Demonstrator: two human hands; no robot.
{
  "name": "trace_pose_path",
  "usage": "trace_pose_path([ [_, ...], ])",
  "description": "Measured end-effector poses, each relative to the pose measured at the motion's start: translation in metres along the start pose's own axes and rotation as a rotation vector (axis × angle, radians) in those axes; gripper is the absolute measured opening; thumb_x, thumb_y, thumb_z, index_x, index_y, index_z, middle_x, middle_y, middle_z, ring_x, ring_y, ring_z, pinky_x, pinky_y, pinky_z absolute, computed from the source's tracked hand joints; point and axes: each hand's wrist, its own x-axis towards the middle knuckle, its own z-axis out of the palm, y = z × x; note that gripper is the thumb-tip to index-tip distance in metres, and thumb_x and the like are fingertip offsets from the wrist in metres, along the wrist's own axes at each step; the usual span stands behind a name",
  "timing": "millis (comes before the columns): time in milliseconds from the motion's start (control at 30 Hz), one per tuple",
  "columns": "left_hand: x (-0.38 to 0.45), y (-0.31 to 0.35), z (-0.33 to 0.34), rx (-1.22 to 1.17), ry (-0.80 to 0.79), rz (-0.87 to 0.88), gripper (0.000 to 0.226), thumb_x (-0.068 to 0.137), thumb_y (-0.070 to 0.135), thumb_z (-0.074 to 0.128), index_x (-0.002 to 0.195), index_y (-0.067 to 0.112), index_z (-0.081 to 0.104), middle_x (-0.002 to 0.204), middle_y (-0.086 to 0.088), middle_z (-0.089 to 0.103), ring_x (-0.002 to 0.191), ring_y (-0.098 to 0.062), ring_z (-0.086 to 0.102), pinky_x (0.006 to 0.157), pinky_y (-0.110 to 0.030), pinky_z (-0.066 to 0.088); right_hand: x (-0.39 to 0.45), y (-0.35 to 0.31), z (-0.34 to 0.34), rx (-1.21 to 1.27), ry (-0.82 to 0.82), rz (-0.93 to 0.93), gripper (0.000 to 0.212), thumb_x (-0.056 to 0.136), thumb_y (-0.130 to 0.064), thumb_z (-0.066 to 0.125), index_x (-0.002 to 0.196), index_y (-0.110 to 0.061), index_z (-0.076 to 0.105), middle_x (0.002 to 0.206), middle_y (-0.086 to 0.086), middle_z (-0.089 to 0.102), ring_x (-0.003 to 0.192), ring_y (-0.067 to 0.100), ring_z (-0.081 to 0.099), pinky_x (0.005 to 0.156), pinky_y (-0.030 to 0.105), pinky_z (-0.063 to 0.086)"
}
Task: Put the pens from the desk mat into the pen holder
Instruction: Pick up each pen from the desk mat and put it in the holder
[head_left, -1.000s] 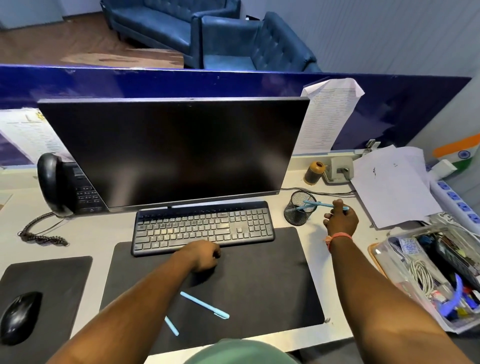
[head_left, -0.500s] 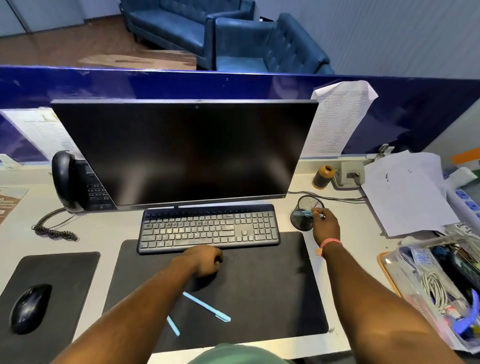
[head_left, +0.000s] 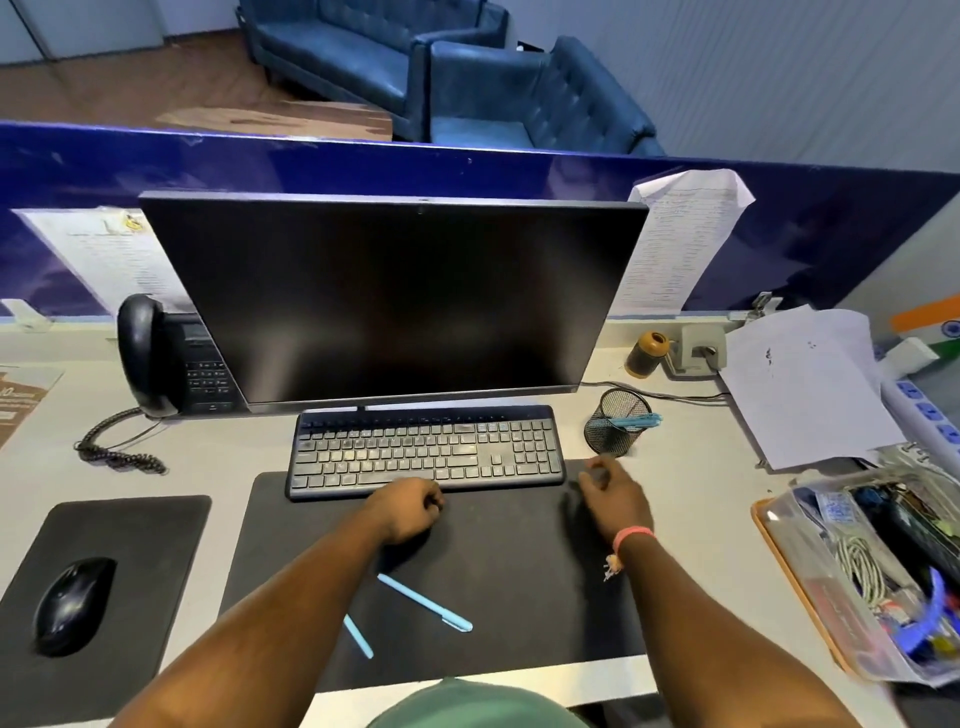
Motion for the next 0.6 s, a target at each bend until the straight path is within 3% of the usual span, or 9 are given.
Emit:
trace_pose_path([
  [133, -0.012, -0.019, -0.008, -0.026, 0.131, -0.036, 0.017, 0.092, 0.026, 0.056, 0.101, 0.022, 0.070, 0.105, 0.000, 0.074, 0.097, -0.022, 0.066, 0.086, -0.035, 0.053, -0.029, -0.010, 0.040, -0.196, -0.276, -0.167, 0.020, 0.081, -0.045, 0.072, 0.089, -0.029, 0.064, 0.082, -0.009, 0.070, 0.077, 0.017, 0.066, 0.073, 0.028, 0.051],
  [333, -0.023, -0.045, -0.018, -0.038, 0.059, -0.113, 0.015, 0.087, 0.022, 0.058, 0.096, 0.026, 0.069, 0.106, -0.003, 0.075, 0.097, -0.024, 0.067, 0.092, -0.039, 0.054, -0.055, -0.044, 0.091, -0.384, -0.631, -0.332, 0.042, 0.067, -0.060, 0.078, 0.084, -0.023, 0.067, 0.073, -0.009, 0.067, 0.067, 0.009, 0.060, 0.066, 0.030, 0.050],
  [500, -0.022, -0.038, -0.021, 0.016, -0.001, -0.093, 0.028, 0.087, 0.022, 0.058, 0.112, 0.023, 0.069, 0.114, -0.002, 0.073, 0.106, -0.024, 0.065, 0.094, -0.034, 0.051, -0.080, -0.064, 0.110, -0.679, -0.905, -0.498, 0.041, 0.067, -0.054, 0.081, 0.085, -0.018, 0.070, 0.082, -0.002, 0.073, 0.078, 0.020, 0.065, 0.063, 0.029, 0.045],
  [600, -0.022, -0.036, -0.023, 0.056, -0.030, -0.098, 0.031, 0.087, 0.023, 0.058, 0.116, 0.023, 0.067, 0.119, -0.003, 0.072, 0.108, -0.025, 0.064, 0.095, -0.035, 0.051, -0.087, -0.062, 0.117, -0.776, -0.909, -0.550, 0.031, 0.071, -0.044, 0.079, 0.084, -0.017, 0.069, 0.083, 0.001, 0.073, 0.079, 0.024, 0.065, 0.066, 0.033, 0.049],
])
